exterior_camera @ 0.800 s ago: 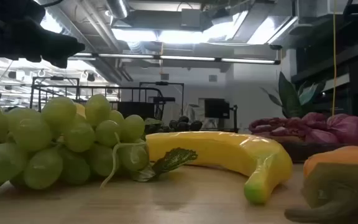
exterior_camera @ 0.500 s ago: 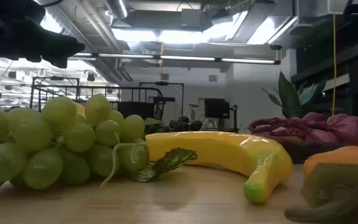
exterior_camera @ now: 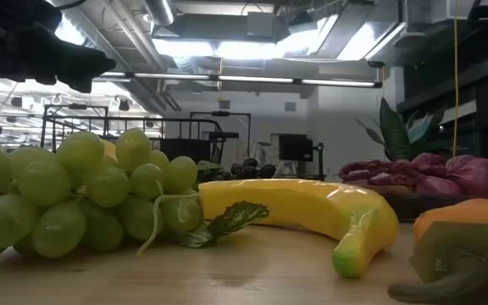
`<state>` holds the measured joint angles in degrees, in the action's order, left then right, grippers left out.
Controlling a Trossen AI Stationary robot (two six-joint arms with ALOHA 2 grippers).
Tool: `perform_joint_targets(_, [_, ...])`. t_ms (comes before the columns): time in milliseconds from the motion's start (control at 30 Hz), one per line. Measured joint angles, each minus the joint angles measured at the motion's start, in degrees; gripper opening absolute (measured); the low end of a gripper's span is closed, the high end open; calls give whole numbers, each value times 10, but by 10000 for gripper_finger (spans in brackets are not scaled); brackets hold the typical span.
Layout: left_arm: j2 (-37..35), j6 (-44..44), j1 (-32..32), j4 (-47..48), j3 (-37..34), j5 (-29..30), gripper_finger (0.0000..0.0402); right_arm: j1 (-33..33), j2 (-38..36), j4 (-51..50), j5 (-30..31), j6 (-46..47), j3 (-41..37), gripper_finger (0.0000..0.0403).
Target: Build produce basket
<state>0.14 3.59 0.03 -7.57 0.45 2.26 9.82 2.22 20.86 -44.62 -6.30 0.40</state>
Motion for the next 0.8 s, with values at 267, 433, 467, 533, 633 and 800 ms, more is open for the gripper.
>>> perform_joint_targets(267, [0,0,0,0,0,0,120,0,0,0,0,0,0,157])
perform_joint_targets(433, [0,0,0,0,0,0,120,0,0,1,4,-21,0,157])
perform_joint_targets(467, [0,0,0,0,0,0,120,0,0,3,12,-32,0,157])
perform_joint_targets(533, [0,0,0,0,0,0,120,0,0,4,29,-49,0,157])
perform_joint_targets(633, [0,0,0,0,0,0,120,0,0,4,60,-63,0,157])
perform_joint_targets(800, [0,0,0,0,0,0,120,0,0,14,100,-94,0,157])
